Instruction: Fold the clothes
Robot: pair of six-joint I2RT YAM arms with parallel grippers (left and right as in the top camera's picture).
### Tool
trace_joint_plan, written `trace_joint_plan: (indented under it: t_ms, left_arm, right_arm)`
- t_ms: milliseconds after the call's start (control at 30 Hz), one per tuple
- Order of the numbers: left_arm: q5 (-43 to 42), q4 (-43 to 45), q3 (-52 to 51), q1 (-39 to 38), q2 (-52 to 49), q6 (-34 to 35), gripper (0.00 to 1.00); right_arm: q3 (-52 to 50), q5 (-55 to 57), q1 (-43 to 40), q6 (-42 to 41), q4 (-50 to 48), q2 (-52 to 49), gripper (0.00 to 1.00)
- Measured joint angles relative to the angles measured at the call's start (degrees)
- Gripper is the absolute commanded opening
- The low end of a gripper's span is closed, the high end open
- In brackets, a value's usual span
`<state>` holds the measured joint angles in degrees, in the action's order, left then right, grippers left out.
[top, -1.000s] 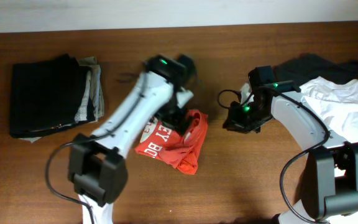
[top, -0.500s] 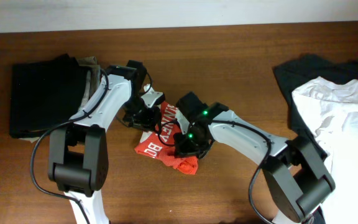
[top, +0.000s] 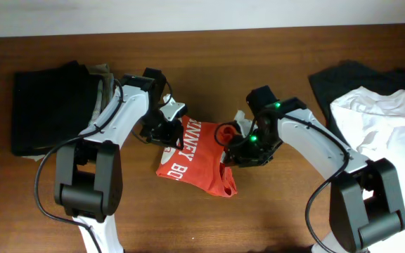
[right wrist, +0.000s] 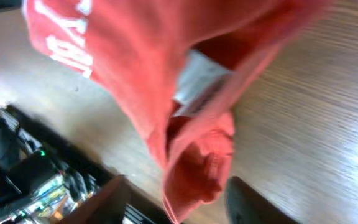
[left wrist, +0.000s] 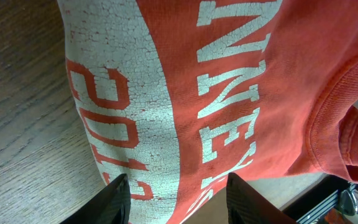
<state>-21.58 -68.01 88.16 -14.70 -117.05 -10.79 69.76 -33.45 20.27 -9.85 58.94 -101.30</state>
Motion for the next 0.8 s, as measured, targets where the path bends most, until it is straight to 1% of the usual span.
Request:
trace_joint_plan:
  t_ms: [33, 67, 100, 133, 167, 200, 233, 267, 333, 367, 400, 467, 533, 633, 667, 700, 733, 767, 800]
  left_arm:
    - [0.0, 0.0, 0.0, 0.0, 0.0, 0.0, 0.49]
    - [0.2, 0.0, 0.0, 0.0, 0.0, 0.0, 0.49]
    - [0.2, 0.0, 0.0, 0.0, 0.0, 0.0, 0.49]
    - [0.2, 0.0, 0.0, 0.0, 0.0, 0.0, 0.49]
    - [0.4, 0.1, 0.0, 0.0, 0.0, 0.0, 0.49]
    - [0.4, 0.1, 0.0, 0.0, 0.0, 0.0, 0.49]
    - [0.4, 0.1, 0.0, 0.0, 0.0, 0.0, 0.49]
    - [0.4, 0.1, 0.0, 0.0, 0.0, 0.0, 0.49]
    - [0.4, 0.1, 0.0, 0.0, 0.0, 0.0, 0.49]
    - [0.5, 0.1, 0.0, 0.0, 0.0, 0.0, 0.49]
    - [0.6, 0.2, 0.0, 0.0, 0.0, 0.0, 0.49]
    - [0.9, 0.4, 0.0, 0.0, 0.0, 0.0, 0.49]
    - [1.0, 0.7, 0.0, 0.0, 0.0, 0.0, 0.49]
    - [1.0, 1.3, 0.0, 0.0, 0.0, 0.0, 0.5]
    - [1.1, 1.4, 0.0, 0.0, 0.0, 0.0, 0.5]
    - [1.1, 1.5, 0.0, 0.0, 0.0, 0.0, 0.5]
    - [1.1, 1.5, 0.0, 0.0, 0.0, 0.0, 0.5]
    - [1.1, 1.5, 0.0, 0.0, 0.0, 0.0, 0.5]
    - [1.2, 1.5, 0.0, 0.0, 0.0, 0.0, 0.5]
  right_arm:
    - [0.0, 0.6, 0.9, -0.6, -0.2, 0.0, 0.57]
    - [-0.4, 2.6, 3.2, -2.7, -0.5, 0.0, 0.45]
    - [-2.0, 4.9, 6.1, -5.7, -1.4, -0.3, 0.24]
    - [-3.9, 5.8, 7.6, -8.2, -2.4, -0.7, 0.13]
    - [-5.7, 6.7, 8.1, -9.8, -2.5, -1.1, 0.08]
    - [-6.6, 8.2, 7.9, -11.3, -1.6, -1.4, 0.08]
    - [-6.7, 10.8, 7.1, -13.5, -0.2, -1.4, 0.13]
    - [-6.7, 12.4, 6.1, -14.5, 0.5, -1.4, 0.24]
    - [-6.4, 15.7, -0.7, -17.1, 0.7, -0.8, 0.5]
    - [-5.9, 15.6, -3.3, -17.0, -0.2, -0.2, 0.62]
    - [-5.2, 14.8, -5.3, -16.0, -2.9, 0.1, 0.68]
    - [-4.4, 10.0, -7.6, -13.0, -14.1, 0.4, 0.68]
    - [-4.1, 6.7, -8.0, -11.5, -23.3, 0.4, 0.68]
    - [-4.0, 6.3, -7.0, -10.9, -29.8, 0.3, 0.67]
    - [-4.0, 6.2, -6.5, -10.7, -30.4, -0.1, 0.62]
    - [-4.0, 6.1, -5.9, -10.6, -31.0, -0.9, 0.34]
    - [-4.0, 6.1, -5.1, -10.2, -32.0, -2.1, 0.14]
    - [-4.0, 6.1, -4.4, -9.7, -32.4, -3.0, 0.05]
    - [-4.0, 6.1, -4.3, -9.5, -32.6, -3.1, 0.04]
